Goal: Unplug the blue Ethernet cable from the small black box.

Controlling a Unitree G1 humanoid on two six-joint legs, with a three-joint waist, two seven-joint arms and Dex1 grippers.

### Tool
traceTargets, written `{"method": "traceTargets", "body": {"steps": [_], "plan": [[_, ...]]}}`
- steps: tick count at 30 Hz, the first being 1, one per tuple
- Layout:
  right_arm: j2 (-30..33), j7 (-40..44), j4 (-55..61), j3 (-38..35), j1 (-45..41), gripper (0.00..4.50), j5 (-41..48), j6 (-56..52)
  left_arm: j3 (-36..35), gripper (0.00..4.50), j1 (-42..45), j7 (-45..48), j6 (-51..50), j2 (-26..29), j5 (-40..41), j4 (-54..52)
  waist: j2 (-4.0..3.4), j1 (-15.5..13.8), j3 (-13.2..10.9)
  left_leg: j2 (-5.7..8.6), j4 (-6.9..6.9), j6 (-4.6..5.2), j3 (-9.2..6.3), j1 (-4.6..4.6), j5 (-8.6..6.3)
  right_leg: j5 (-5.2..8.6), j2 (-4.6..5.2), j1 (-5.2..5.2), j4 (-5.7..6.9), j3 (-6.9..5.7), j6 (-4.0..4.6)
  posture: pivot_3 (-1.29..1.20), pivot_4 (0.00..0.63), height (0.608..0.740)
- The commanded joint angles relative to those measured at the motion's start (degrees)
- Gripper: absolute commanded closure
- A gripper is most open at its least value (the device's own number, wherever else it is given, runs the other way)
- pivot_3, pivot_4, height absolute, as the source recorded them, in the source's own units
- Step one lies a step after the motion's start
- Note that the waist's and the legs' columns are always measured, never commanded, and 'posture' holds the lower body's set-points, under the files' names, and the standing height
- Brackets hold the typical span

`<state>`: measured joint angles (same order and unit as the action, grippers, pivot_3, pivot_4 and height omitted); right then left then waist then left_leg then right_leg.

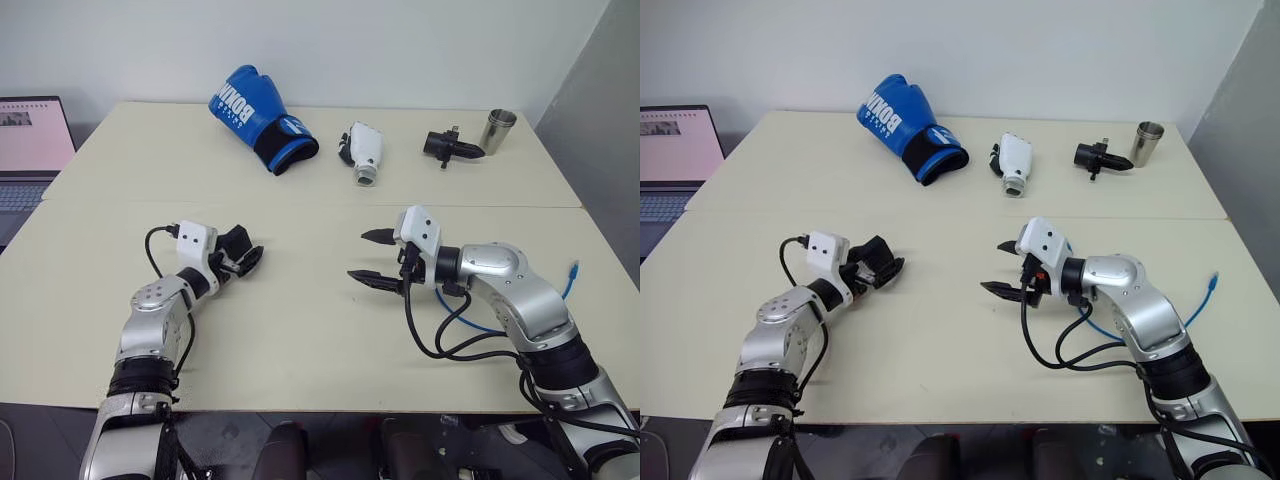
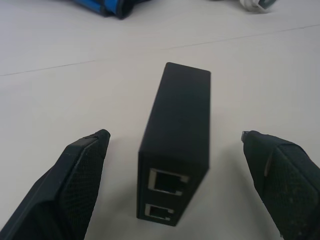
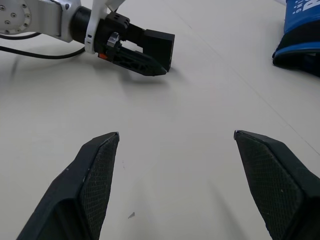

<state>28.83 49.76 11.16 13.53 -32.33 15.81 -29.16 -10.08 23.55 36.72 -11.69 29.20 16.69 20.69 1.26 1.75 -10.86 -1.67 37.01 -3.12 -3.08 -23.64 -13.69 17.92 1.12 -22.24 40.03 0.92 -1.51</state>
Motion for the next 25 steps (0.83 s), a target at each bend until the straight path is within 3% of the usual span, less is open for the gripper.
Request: {"method": "traceTargets", "body": {"steps": [1, 6, 12, 19, 25], "plan": [[1.63, 0.31, 4.27, -2.69, -0.08, 0.59, 1.22, -0.56, -2.43, 0.01, -2.48, -0.39, -3.67, 2.75, 1.63, -9.95, 0.0, -0.01, 0.0, -0.01, 0.0, 0.0, 0.0, 0.0, 0.0, 0.0, 0.0, 0.0, 0.0, 0.01, 0.0, 0.0, 0.15, 0.74], [5.56, 0.73, 8.6, -7.36, 2.67, 0.59, 4.23, -3.17, -1.98, 0.01, -7.35, 4.75, -9.13, 11.65, 0.68, -18.92, 0.0, -0.02, 0.0, 0.0, -0.02, 0.0, 0.0, 0.01, 0.0, 0.0, 0.01, 0.02, -0.02, 0.02, 0.0, 0.0, 0.15, 0.74], [10.67, 3.15, 9.3, -16.66, 5.79, 0.59, 9.65, -3.39, -2.18, 0.01, -6.14, 10.96, -9.0, 22.41, -0.92, -20.38, -0.01, -0.08, 0.0, 0.0, -0.04, 0.0, 0.01, 0.05, 0.0, 0.01, 0.0, 0.03, -0.02, 0.01, 0.0, 0.0, 0.15, 0.74], [20.96, 11.53, 7.29, -21.81, 9.48, 0.59, 13.96, -4.5, -2.84, 0.01, -0.09, 20.89, -13.16, 26.9, 4.46, -16.05, -0.01, -0.12, 0.0, 0.01, -0.04, 0.01, 0.04, 0.09, -0.01, 0.01, -0.01, 0.11, -0.05, 0.0, 0.0, 0.0, 0.15, 0.74], [22.54, 11.68, 6.62, -22.38, 8.81, 0.59, 14.69, -5.02, -3.07, 0.01, 2.44, 23.56, -13.95, 25.94, 6.79, -14.93, -0.01, 0.35, 0.0, -0.08, -0.06, 0.01, 0.08, 0.18, -0.01, 0.01, -0.09, 0.11, 0.0, 0.05, 0.0, 0.0, 0.15, 0.74]]}}
